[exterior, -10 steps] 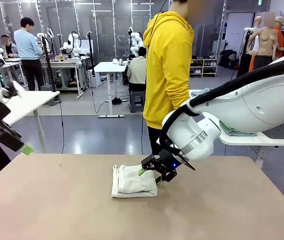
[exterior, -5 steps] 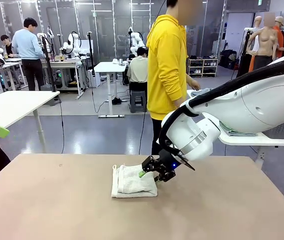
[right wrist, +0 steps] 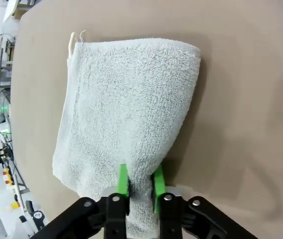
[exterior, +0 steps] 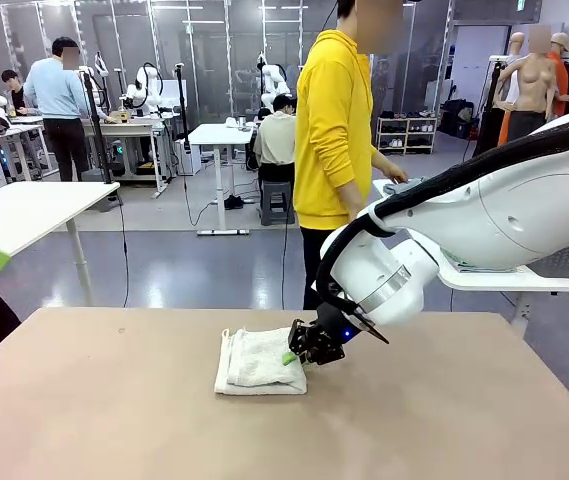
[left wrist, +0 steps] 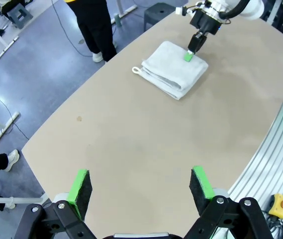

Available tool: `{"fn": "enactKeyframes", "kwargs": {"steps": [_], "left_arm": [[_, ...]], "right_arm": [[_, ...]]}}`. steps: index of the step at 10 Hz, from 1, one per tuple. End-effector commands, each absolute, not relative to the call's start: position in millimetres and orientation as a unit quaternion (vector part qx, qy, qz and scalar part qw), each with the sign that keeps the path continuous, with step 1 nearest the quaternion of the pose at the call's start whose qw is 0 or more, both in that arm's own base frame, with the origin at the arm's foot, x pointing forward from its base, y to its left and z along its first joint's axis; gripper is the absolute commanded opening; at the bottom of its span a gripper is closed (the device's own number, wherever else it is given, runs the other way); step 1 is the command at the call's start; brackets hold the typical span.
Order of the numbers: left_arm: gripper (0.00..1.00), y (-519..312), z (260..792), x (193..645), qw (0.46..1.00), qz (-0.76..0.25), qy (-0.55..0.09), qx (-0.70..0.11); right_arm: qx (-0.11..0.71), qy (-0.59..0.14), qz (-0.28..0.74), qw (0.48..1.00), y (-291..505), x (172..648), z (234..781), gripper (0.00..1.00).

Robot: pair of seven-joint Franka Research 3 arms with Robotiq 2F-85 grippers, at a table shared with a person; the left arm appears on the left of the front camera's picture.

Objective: Fold the towels and place them in the basket.
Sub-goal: Place the folded Towel with hook on the right side of the table.

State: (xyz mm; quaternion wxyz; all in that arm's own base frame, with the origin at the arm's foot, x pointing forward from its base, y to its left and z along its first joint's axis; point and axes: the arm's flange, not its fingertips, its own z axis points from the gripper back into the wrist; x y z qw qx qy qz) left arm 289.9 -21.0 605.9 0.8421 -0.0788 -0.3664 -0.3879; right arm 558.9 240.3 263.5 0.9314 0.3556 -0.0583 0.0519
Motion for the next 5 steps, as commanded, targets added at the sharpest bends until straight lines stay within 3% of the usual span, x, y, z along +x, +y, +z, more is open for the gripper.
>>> {"fn": "enactKeyframes", "kwargs": {"steps": [1, 5], "left_arm": [[1.0, -22.2, 605.1, 290.6, 0.843, -0.389, -0.364, -0.074], [1.0, -22.2, 605.1, 290.6, 0.843, -0.389, -0.364, -0.074]], "right_arm": [[0.346, -0.065, 0.047, 0.935, 242.1, 555.3, 263.9, 0.0], [0.343, -0.068, 0.043, 0.936, 238.3, 548.8, 270.2, 0.0]]}}
